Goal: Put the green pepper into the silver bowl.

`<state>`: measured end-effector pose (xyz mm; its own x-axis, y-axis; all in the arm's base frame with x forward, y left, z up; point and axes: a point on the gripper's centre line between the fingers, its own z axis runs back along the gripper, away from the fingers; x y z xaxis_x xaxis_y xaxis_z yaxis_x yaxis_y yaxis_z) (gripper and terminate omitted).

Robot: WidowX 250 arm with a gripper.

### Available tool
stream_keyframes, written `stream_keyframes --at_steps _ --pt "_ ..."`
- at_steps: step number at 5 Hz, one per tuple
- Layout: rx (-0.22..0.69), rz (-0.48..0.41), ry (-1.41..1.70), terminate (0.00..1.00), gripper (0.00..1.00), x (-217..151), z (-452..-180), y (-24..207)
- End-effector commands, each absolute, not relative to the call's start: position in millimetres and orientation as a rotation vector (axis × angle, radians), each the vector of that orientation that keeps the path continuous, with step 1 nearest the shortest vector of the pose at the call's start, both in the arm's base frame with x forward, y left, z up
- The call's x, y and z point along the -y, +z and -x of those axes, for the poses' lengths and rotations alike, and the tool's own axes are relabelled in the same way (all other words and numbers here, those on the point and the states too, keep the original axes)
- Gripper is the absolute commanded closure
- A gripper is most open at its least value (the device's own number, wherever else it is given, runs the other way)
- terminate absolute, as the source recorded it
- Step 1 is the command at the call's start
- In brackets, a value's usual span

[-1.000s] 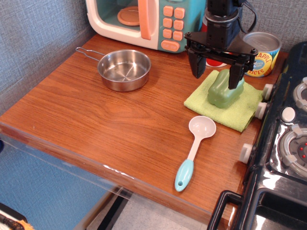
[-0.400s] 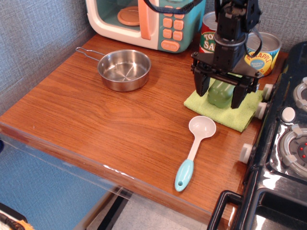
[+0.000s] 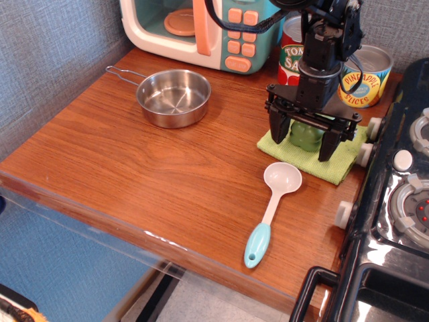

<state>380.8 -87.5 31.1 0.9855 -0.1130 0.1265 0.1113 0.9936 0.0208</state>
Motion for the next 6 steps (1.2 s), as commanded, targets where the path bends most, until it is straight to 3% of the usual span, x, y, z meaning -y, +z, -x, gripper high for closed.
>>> stream_keyframes --at_steps 1,2,3,4,5,6 --pt "0.178 -0.022 -0.102 0.0 1.0 87 -389 46" --pt "0.176 -0.028 -0.095 0.0 1.0 85 -389 45" --pt "0.219 -0.002 -0.117 0.0 1.0 87 -389 64" --pt "0.332 0.031 -0.124 0.0 1.0 80 -385 111" --pt "0.379 -0.028 0.004 0.0 1.0 33 -373 144" --pt "0.33 -0.121 0.13 0.0 1.0 -12 -367 136"
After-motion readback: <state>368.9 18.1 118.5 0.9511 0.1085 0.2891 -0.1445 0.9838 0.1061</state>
